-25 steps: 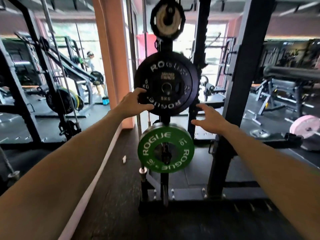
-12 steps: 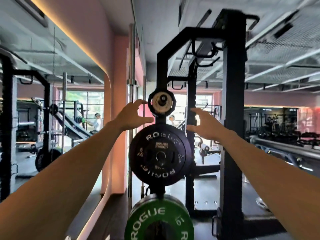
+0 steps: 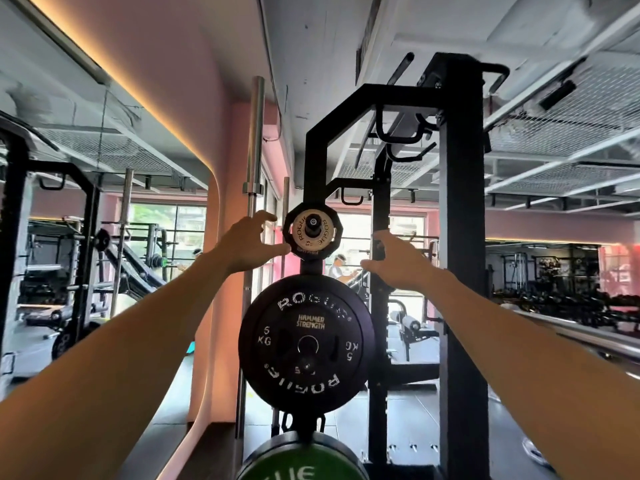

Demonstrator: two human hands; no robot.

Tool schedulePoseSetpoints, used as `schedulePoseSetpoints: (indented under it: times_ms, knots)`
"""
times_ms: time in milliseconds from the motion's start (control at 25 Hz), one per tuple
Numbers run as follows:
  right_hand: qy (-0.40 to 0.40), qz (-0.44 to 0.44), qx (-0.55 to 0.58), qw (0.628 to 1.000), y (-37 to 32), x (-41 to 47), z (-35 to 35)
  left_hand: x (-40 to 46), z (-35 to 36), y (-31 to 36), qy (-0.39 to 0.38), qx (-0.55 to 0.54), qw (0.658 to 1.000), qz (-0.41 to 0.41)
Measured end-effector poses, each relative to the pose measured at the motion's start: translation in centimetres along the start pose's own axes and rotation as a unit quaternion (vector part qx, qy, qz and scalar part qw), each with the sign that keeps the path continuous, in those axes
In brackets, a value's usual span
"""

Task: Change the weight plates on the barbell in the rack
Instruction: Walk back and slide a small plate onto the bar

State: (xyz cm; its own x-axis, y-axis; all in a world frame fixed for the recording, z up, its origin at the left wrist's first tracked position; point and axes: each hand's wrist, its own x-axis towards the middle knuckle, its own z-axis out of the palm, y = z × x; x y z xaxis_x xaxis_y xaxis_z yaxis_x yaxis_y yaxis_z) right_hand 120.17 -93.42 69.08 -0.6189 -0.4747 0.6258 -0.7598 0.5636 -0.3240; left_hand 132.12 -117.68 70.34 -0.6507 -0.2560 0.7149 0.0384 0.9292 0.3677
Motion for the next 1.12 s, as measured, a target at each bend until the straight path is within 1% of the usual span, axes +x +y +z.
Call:
schedulePoseSetpoints:
  times_ms: [120,280,640,840,920,1040,1120]
  knots:
    - [-0.008,0.000,-0.009,1.000,1.3,2.4,1.6,2.4,1.5,-1.6,-0.007,0.023,1.000,-0.011]
    - [-0.002,-0.001,-0.008,1.000,3.7,7.5,4.6,7.4,4.7,-4.5,0.009,0.037,0.999,-0.005]
    - [0.008,0.006,-0.014,1.000,9.4,23.0,11.9,21.7,14.0,-12.1,0.007,0.059,0.998,0.000]
    - [0.031,-0.031,0.016,0.999,10.2,29.8,15.8,28.1,17.7,-15.1,0.035,0.059,0.998,0.013]
    - [0.051,-0.046,0.027,0.997,10.3,32.0,17.1,29.8,18.6,-15.9,0.058,0.051,0.997,0.011]
    - [0.085,-0.027,0.080,0.993,10.2,34.1,17.9,30.8,19.0,-15.5,0.100,0.031,0.994,-0.005]
    - [0.095,0.003,0.118,0.988,9.8,34.5,18.0,30.7,19.0,-15.0,0.104,0.015,0.994,-0.011]
